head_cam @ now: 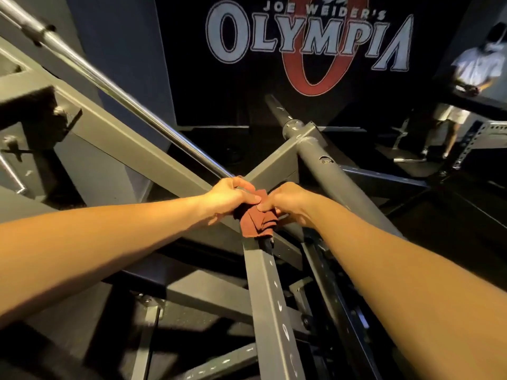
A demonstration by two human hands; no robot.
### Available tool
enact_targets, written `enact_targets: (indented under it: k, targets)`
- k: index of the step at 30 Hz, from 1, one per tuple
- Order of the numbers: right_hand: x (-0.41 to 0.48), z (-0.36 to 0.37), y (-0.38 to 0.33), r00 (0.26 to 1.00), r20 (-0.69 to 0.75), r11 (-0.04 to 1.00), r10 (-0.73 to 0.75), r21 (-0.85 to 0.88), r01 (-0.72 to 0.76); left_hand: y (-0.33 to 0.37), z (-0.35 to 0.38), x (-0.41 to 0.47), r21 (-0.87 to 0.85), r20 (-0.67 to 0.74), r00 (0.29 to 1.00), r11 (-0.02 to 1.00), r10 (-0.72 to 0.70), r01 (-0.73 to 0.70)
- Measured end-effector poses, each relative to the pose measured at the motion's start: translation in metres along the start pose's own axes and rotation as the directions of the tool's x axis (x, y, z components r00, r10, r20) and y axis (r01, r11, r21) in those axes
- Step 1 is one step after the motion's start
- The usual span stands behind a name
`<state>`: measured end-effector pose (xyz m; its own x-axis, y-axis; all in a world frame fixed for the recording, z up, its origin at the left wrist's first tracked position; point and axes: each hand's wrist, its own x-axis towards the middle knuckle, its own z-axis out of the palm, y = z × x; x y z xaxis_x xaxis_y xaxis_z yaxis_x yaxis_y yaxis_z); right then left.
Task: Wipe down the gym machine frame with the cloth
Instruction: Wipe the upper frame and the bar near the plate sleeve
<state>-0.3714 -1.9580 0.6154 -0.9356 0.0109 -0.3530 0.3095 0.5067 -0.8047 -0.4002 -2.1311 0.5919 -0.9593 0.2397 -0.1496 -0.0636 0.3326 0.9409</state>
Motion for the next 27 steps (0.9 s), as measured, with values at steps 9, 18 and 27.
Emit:
enact_targets:
  k: [9, 18, 27]
  targets:
    - [0.029, 0.021, 0.045, 0.902, -0.431, 0.995, 0.019, -0.083, -0.060, -0.054, 0.011, -0.009, 0.500, 0.295, 0.955, 0.857, -0.030, -0.128]
    - [0.036, 0.028, 0.058, 0.993, -0.117, 0.986, -0.018, -0.166, -0.002, -0.078, 0.011, -0.007, 0.509, 0.358, 0.933, 0.847, -0.047, -0.152]
    - [0.101, 0.048, 0.041, 0.910, -0.318, 0.938, -0.266, -0.305, 0.168, -0.101, 0.007, 0.015, 0.675, 0.347, 0.933, 0.715, -0.091, -0.182]
